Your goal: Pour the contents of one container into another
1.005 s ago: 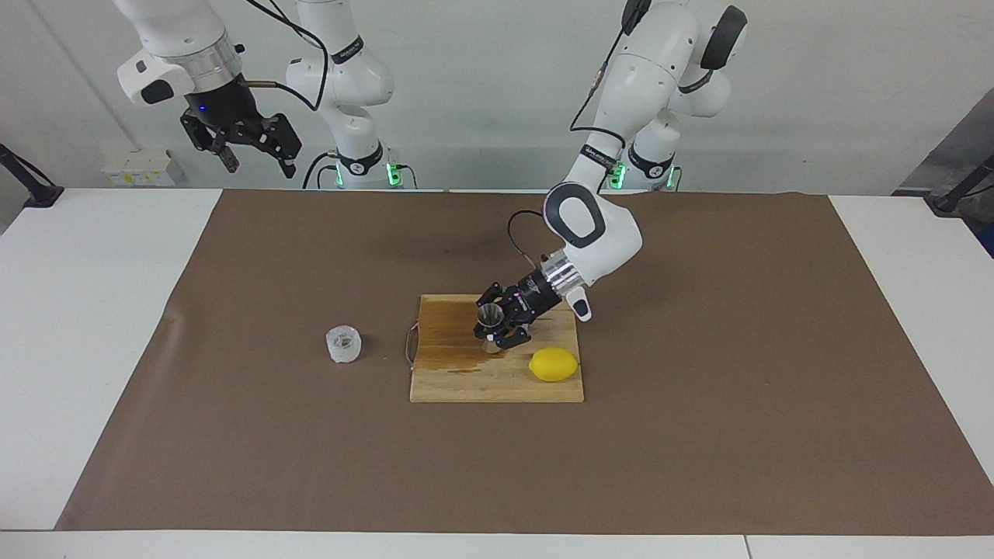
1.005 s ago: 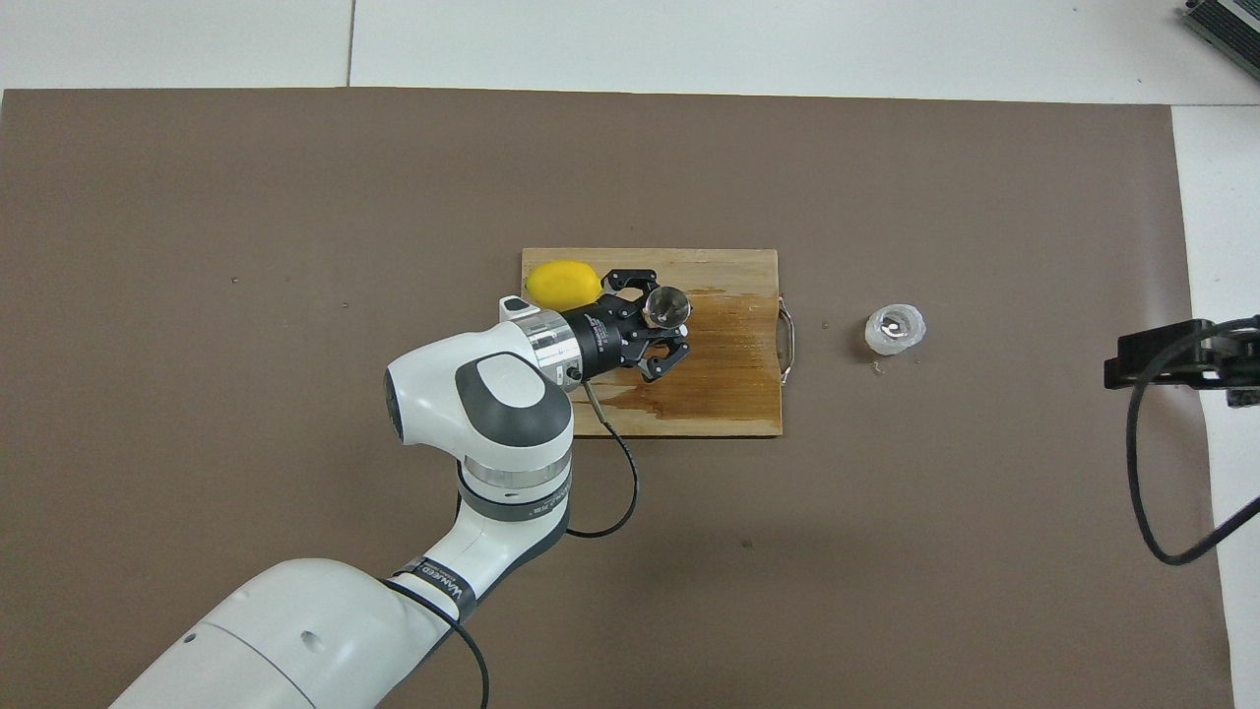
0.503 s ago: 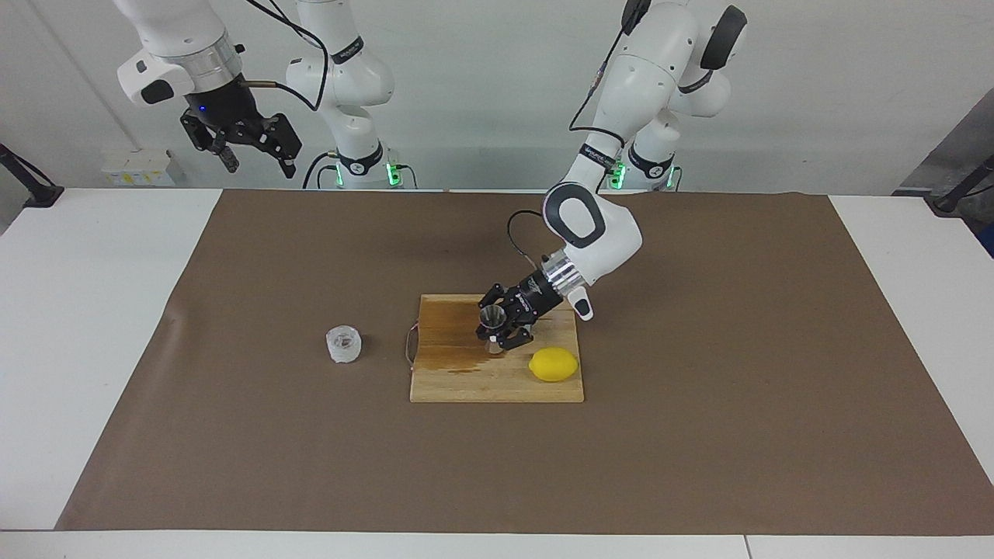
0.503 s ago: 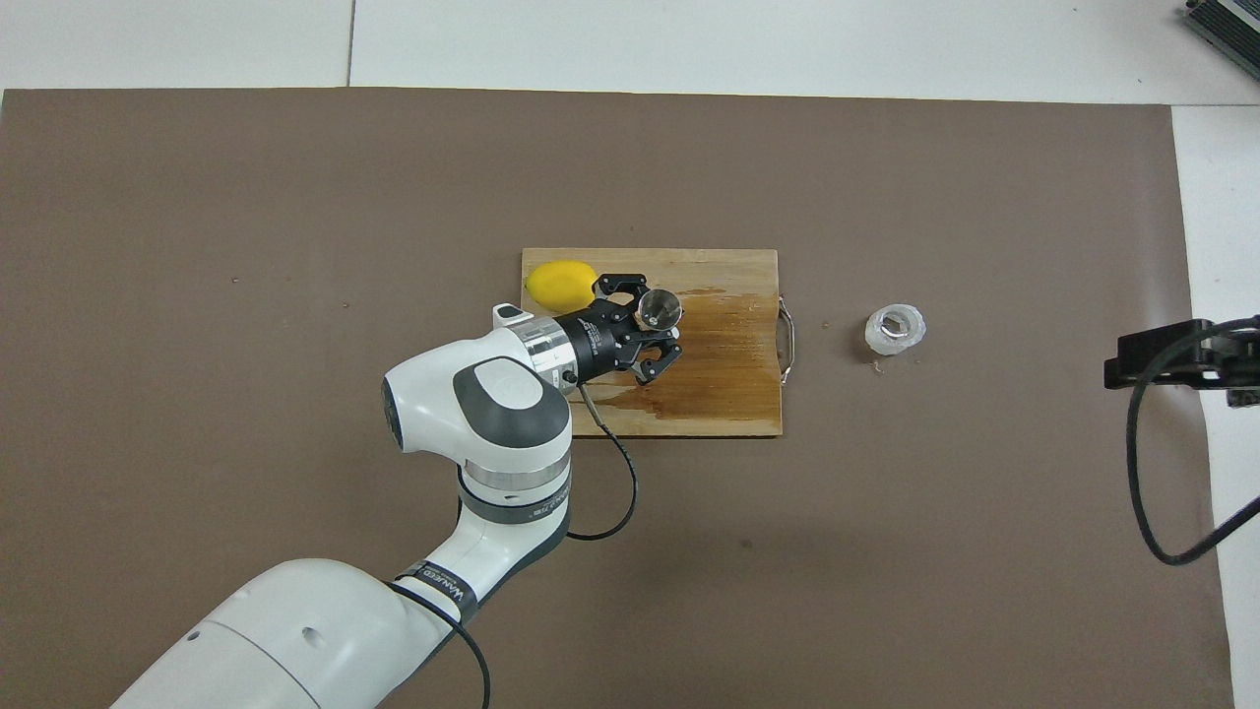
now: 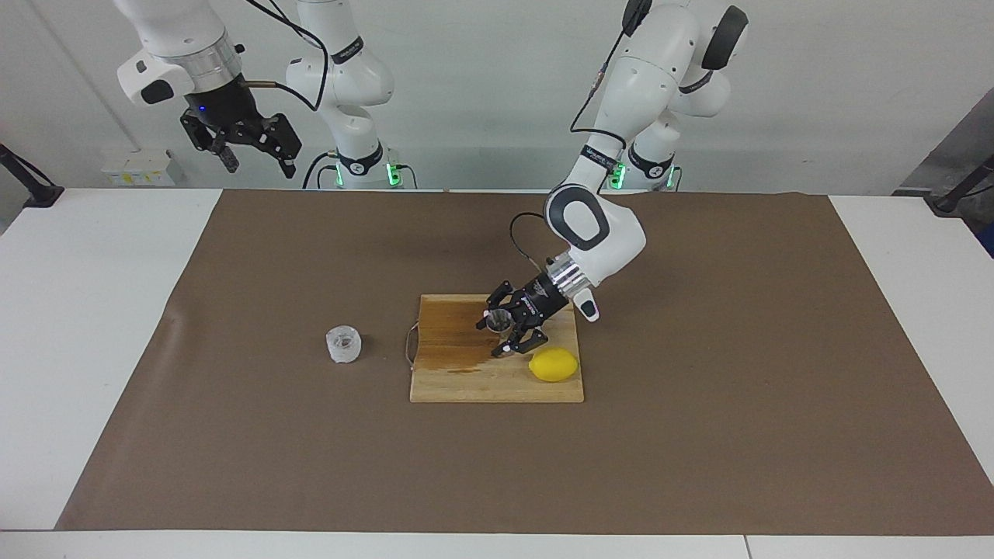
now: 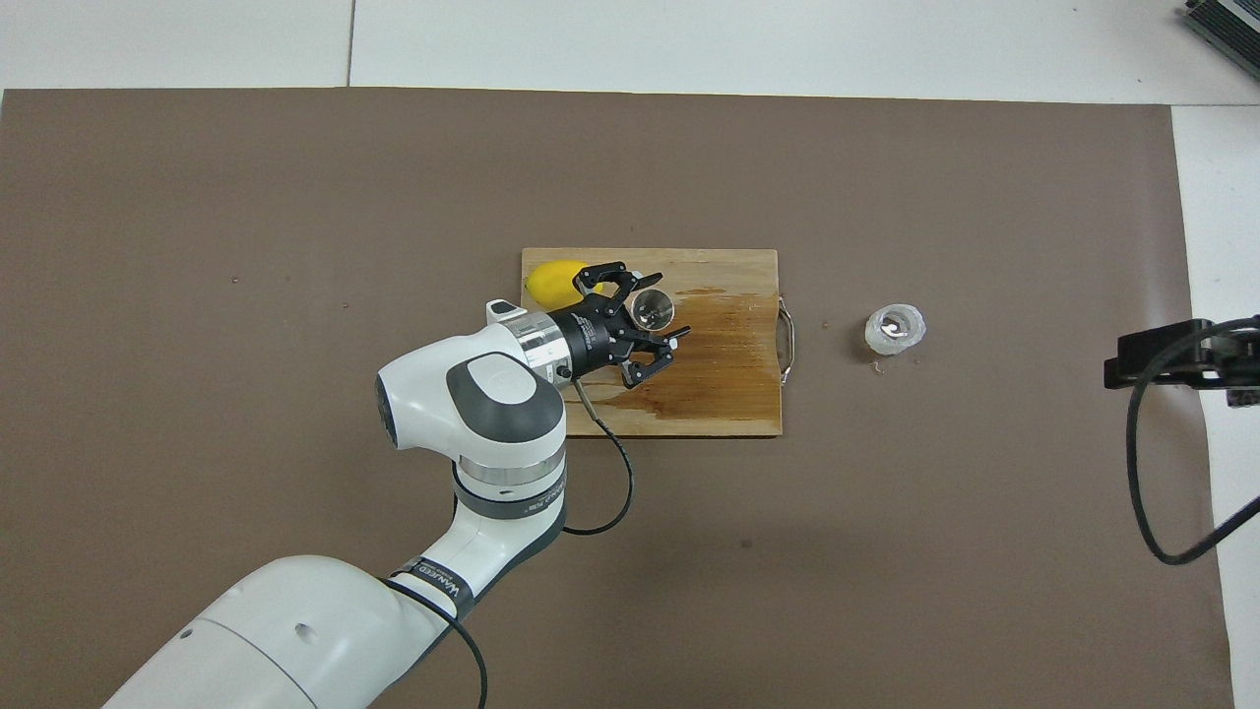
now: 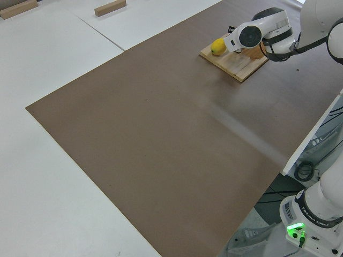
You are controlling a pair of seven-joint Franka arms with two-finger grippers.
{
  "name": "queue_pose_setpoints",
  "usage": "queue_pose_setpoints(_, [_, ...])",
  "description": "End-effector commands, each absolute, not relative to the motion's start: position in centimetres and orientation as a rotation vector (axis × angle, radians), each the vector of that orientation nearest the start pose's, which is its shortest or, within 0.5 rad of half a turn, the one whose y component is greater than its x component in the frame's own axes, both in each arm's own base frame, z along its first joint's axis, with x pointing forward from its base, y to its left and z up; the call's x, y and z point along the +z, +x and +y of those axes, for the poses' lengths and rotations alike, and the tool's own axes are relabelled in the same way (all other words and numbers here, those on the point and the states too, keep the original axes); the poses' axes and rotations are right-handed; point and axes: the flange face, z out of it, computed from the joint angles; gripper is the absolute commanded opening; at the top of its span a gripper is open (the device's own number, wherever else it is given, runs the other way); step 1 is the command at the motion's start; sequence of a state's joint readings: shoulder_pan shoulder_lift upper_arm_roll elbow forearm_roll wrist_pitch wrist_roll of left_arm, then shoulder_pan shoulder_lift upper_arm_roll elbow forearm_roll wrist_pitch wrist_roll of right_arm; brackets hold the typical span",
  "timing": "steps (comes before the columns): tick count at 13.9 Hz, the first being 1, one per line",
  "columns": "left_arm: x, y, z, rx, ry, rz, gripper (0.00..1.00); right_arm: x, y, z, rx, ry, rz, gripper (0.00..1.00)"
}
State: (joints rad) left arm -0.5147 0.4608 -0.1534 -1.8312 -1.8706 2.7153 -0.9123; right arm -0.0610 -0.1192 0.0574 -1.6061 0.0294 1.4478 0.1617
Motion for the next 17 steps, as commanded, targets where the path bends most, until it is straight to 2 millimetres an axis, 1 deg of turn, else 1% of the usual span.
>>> queue_pose_setpoints(1, [29.9, 53.7, -36.8, -0.669, 1.19, 1.778, 1.0, 66.2, 50.0, 0.2, 0.076, -3.087, 0.233, 1.0])
queue_pose_setpoints(3, [31.0, 53.8, -36.5, -0.64, 1.204, 1.764, 1.0, 66.4, 49.9, 0.2, 0.071, -3.087, 0.233, 1.0])
queue_pose_setpoints(4, [31.8, 53.4, -36.4, -0.604, 1.202, 1.772, 1.0, 66.3, 50.0, 0.2, 0.074, -3.087, 0.233, 1.0])
queue_pose_setpoints(6, [33.3, 52.5, -35.8, -0.47, 1.188, 1.823, 1.0, 66.2, 50.0, 0.2, 0.076, -3.087, 0.233, 1.0])
queue_pose_setpoints(7, [33.9, 51.7, -36.0, -0.432, 1.193, 1.832, 1.0, 66.2, 50.0, 0.2, 0.076, -3.087, 0.233, 1.0])
queue_pose_setpoints(8, [34.1, 51.2, -35.7, -0.42, 1.197, 1.837, 1.0, 66.2, 50.0, 0.2, 0.076, -3.087, 0.233, 1.0])
queue_pose_setpoints(11, [35.6, 50.2, -34.8, -0.409, 1.198, 1.825, 1.0, 66.2, 50.0, 0.2, 0.076, -3.087, 0.233, 1.0])
queue_pose_setpoints(13, [36.3, 50.4, -34.6, -0.405, 1.189, 1.816, 1.0, 66.2, 49.7, 0.2, 0.1, -3.088, 0.235, 1.0])
queue_pose_setpoints(14, [36.8, 50.6, -34.7, -0.404, 1.186, 1.806, 1.0, 66.2, 48.6, 0.1, 0.166, -3.089, 0.233, 1.0])
queue_pose_setpoints(15, [37.1, 50.9, -34.5, -0.396, 1.195, 1.794, 1.0, 66.3, 48.4, 0.1, 0.176, -3.089, 0.233, 1.0])
queue_pose_setpoints(17, [38.8, 51.7, -34.8, -0.337, 1.305, 1.702, 1.0, 66.5, 48.2, 0.3, 0.183, -3.09, 0.228, 1.0])
